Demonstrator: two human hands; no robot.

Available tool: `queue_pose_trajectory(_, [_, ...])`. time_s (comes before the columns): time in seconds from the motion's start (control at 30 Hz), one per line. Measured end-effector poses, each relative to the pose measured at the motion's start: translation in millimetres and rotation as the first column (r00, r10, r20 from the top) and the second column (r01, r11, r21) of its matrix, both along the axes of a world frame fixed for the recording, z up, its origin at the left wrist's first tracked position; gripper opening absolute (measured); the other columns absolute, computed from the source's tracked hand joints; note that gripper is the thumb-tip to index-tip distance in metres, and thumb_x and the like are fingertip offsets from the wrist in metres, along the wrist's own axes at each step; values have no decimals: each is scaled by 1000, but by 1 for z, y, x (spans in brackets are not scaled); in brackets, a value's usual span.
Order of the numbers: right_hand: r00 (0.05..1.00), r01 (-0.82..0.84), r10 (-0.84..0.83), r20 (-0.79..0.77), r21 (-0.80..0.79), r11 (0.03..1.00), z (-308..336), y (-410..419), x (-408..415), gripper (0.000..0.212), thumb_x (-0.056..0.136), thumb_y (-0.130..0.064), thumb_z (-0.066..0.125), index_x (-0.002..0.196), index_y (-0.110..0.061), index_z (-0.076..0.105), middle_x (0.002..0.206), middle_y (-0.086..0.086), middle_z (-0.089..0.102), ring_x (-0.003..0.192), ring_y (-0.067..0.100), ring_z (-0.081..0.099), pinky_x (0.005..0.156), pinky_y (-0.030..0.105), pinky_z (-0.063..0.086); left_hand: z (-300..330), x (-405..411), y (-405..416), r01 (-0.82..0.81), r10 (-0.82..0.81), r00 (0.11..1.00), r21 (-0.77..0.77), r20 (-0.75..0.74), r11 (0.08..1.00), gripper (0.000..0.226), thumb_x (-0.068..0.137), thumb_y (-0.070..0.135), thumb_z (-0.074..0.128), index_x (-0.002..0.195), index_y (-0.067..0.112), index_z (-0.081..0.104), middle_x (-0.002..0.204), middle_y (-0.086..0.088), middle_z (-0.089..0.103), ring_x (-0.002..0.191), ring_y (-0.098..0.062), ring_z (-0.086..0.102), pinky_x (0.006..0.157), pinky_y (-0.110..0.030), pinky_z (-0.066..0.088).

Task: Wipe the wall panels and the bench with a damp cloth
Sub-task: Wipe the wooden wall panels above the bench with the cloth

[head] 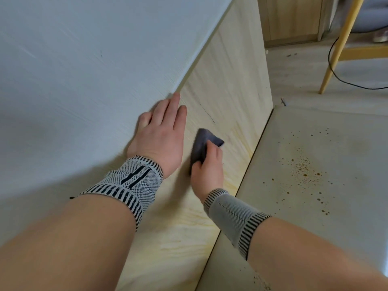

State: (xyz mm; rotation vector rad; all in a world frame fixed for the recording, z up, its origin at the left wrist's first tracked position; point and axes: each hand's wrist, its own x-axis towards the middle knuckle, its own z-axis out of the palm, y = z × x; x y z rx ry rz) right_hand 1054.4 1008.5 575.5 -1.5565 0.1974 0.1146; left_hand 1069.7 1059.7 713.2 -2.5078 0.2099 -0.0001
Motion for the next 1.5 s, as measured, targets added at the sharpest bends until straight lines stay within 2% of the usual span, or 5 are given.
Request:
queue_pose_trajectory(0.43, [975,24,-23,223,-4,1000,29,-15,39,62,81,6,48,141,-6,41,146,10,34,132,25,39,110,32,34,-2,3,5,50,-51,998,19,32,999,66,86,22,34,151,12,30,165,-10,7,147,-27,12,108,-39,10])
queue_pose_trajectory(0.6, [983,-3,7,-186,21,1000,0,-34,64,63,86,4,42,144,-20,33,157,0,10,137,30,34,113,38,33,-5,4,7,45,-48,997,46,63,998,66,83,19,57,147,9,40,163,-14,17,144,-27,17,106,-42,16])
queue_pose_trajectory(0.77, [974,48,-58,217,50,998,27,-31,67,61,88,5,45,146,-11,37,158,10,17,145,18,18,106,2,10,-9,5,9,149,-154,981,50,121,988,58,78,16,61,134,4,53,155,-20,34,138,-32,33,101,-47,25])
queue_pose_trajectory(0.97, [963,39,-31,-268,25,999,-21,-48,105,67,90,3,38,151,-21,24,158,2,22,141,27,30,112,34,30,-13,25,-30,21,1,997,300,-72,954,66,93,22,9,155,3,-1,163,-16,-18,149,-31,-19,110,-60,-17])
queue_pose_trajectory(1.5, [998,61,-60,19,-25,998,-69,-74,150,61,86,9,42,145,-3,35,152,12,27,138,21,30,108,9,18,-94,92,-66,148,-40,945,315,-324,938,59,99,17,11,153,-5,3,163,-19,-7,150,-33,-12,111,-59,-18])
